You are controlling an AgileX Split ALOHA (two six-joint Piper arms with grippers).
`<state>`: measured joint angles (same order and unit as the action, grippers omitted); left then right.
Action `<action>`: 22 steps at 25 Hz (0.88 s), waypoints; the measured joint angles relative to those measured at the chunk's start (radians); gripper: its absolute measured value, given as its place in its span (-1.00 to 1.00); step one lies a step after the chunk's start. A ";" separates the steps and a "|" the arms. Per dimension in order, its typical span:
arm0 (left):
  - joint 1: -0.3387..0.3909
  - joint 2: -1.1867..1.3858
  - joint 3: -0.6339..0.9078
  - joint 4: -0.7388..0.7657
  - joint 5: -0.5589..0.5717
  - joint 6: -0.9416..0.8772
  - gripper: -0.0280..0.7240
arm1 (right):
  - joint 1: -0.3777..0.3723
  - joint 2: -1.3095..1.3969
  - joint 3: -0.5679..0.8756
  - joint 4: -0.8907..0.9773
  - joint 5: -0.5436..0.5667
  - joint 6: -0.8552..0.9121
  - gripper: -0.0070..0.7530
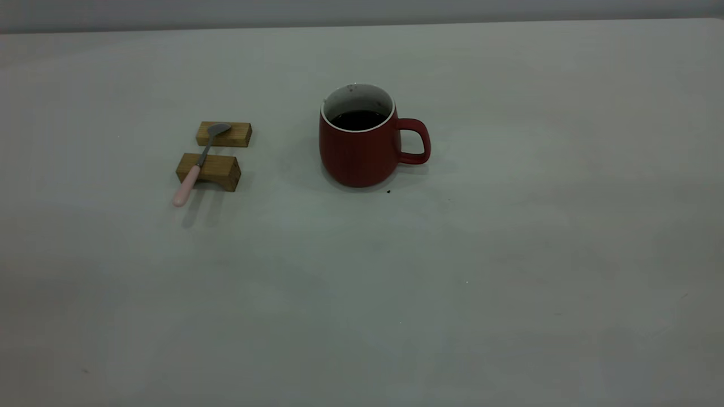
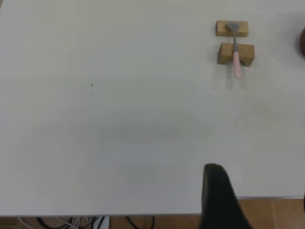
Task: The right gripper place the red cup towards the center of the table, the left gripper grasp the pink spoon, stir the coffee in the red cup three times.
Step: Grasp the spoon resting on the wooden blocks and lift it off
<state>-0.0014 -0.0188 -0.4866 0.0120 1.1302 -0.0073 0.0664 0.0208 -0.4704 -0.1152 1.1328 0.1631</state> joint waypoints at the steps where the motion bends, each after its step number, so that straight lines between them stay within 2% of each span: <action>1: 0.000 0.000 0.000 0.000 0.000 0.000 0.38 | 0.000 0.000 0.000 0.000 0.000 0.000 0.29; 6: 0.000 0.105 -0.009 0.009 -0.022 0.000 0.39 | 0.000 0.000 0.000 0.000 0.000 0.000 0.29; 16: 0.000 0.715 -0.079 -0.077 -0.229 -0.001 0.59 | 0.000 0.000 0.000 0.000 0.000 -0.001 0.29; 22: 0.000 1.070 -0.130 -0.143 -0.422 -0.001 0.60 | 0.000 0.000 0.000 0.000 0.000 -0.001 0.29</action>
<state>-0.0014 1.0509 -0.6166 -0.1311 0.7083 -0.0085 0.0664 0.0208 -0.4704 -0.1152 1.1328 0.1623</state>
